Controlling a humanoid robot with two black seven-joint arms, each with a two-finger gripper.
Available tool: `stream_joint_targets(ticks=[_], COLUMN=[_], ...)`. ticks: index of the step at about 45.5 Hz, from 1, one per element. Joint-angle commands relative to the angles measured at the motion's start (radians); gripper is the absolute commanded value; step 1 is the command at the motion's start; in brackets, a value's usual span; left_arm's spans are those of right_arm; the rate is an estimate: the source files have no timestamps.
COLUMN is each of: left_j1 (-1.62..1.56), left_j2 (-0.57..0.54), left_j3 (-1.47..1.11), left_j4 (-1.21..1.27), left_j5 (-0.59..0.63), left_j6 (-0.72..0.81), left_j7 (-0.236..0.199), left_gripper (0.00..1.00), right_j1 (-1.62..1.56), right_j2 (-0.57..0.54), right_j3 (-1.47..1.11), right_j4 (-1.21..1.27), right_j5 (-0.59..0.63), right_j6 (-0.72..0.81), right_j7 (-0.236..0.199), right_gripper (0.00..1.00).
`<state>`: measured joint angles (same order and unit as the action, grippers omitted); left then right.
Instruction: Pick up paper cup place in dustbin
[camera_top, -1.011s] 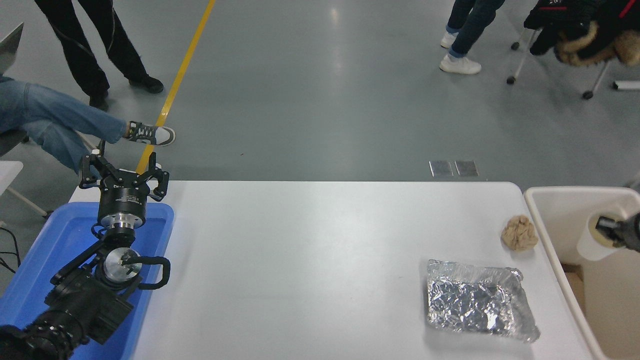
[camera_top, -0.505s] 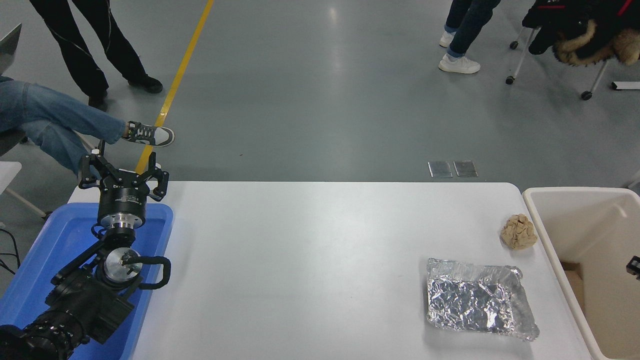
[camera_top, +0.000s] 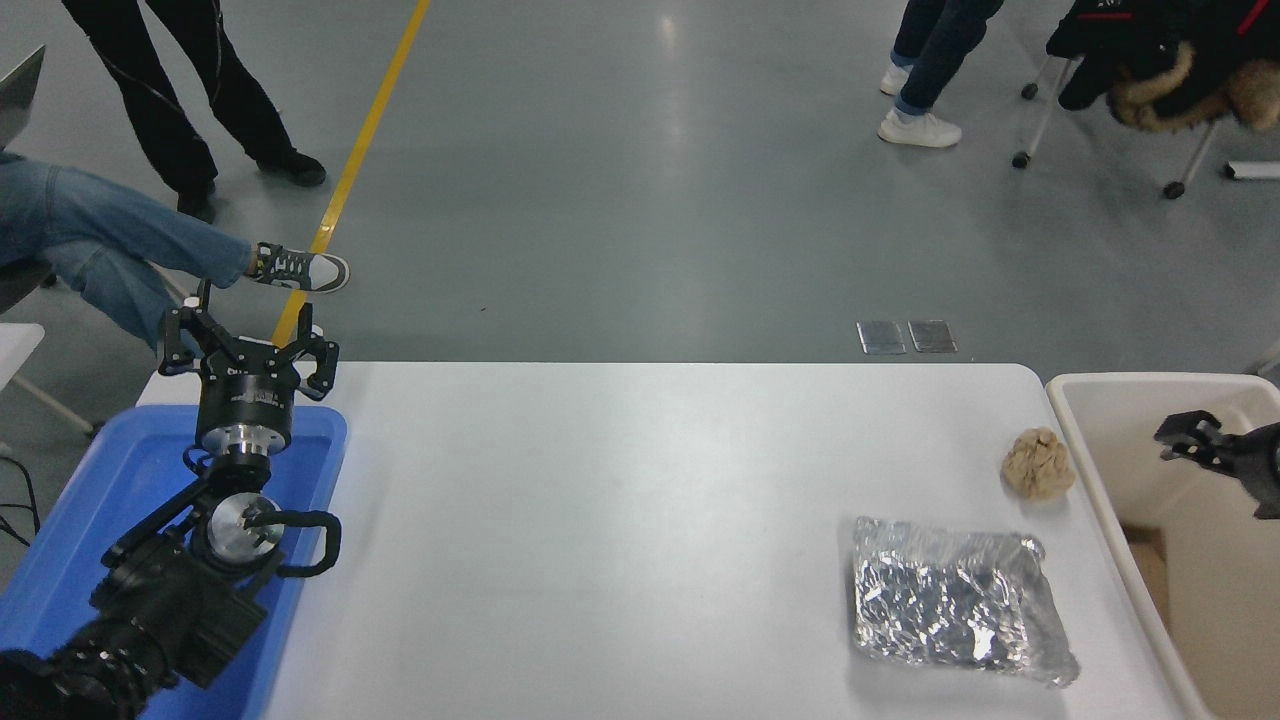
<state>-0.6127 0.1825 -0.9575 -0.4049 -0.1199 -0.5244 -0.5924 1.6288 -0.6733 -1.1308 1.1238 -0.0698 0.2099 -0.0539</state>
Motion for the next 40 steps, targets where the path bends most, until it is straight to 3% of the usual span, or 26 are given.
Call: stream_joint_targets(ticks=[1, 7, 17, 29, 40], left_j1=[0.001, 0.001, 0.004, 0.004, 0.002], left_j2=[0.002, 0.002, 0.002, 0.000, 0.002], left_j3=[0.000, 0.000, -0.001, -0.003, -0.003], left_j4=[0.000, 0.000, 0.000, 0.000, 0.000], left_j5=[0.000, 0.000, -0.003, -0.003, -0.003], left_j6=[0.000, 0.000, 0.001, 0.003, 0.003], left_j7=[-0.001, 0.000, -0.001, -0.001, -0.001], left_gripper=[0.99, 0.99, 0.99, 0.99, 0.99], right_j1=[0.485, 0.742, 1.005, 1.080, 1.059], right_j2=[0.090, 0.153, 0.247, 0.363, 0.377], right_j3=[-0.147, -0.172, -0.165, -0.156, -0.220], right_j4=[0.408, 0.562, 0.599, 0.591, 0.570], right_j5=[-0.018, 0.010, 0.235, 0.281, 0.400], right_j6=[0.069, 0.215, 0.569, 0.575, 0.575], right_j7=[0.002, 0.002, 0.002, 0.000, -0.009], right_gripper=[1.00, 1.00, 1.00, 1.00, 1.00])
